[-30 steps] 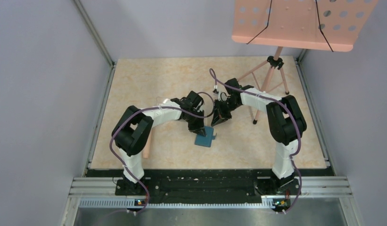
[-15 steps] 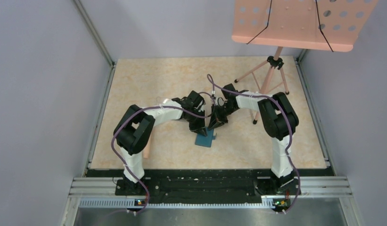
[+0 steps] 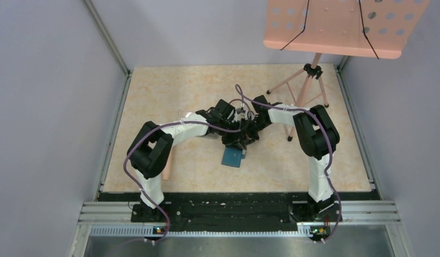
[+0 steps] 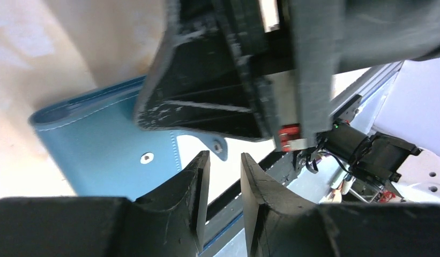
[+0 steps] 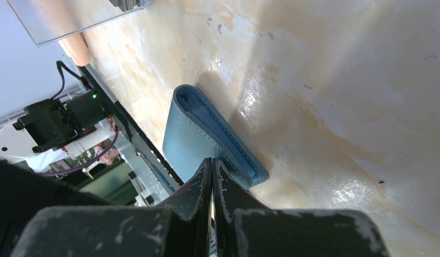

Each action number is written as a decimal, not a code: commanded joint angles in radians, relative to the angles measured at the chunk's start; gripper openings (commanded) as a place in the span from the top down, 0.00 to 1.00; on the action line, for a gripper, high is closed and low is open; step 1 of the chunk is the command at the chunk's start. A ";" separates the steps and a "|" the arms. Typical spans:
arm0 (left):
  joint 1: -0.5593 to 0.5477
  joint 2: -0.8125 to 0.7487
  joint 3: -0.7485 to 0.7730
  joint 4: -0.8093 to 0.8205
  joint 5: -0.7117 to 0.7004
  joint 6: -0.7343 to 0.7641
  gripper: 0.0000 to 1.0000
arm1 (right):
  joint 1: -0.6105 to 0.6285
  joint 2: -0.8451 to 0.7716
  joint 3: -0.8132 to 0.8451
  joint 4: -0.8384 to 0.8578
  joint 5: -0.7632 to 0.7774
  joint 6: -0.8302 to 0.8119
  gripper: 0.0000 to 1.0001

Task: Put the credit cards into the card holder
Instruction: Close the card holder at the center of the board.

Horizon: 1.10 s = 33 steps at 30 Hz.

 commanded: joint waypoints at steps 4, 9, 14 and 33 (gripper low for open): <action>-0.040 0.031 0.108 -0.033 0.012 0.022 0.66 | 0.012 0.039 -0.031 -0.024 0.144 -0.045 1.00; -0.067 0.071 0.185 -0.147 -0.048 0.067 0.66 | 0.011 0.038 -0.035 -0.024 0.143 -0.046 1.00; -0.089 0.095 0.244 -0.255 -0.153 0.108 0.67 | 0.011 0.036 -0.038 -0.024 0.141 -0.046 1.00; -0.126 0.156 0.314 -0.311 -0.185 0.156 0.76 | 0.011 0.040 -0.048 -0.019 0.137 -0.048 1.00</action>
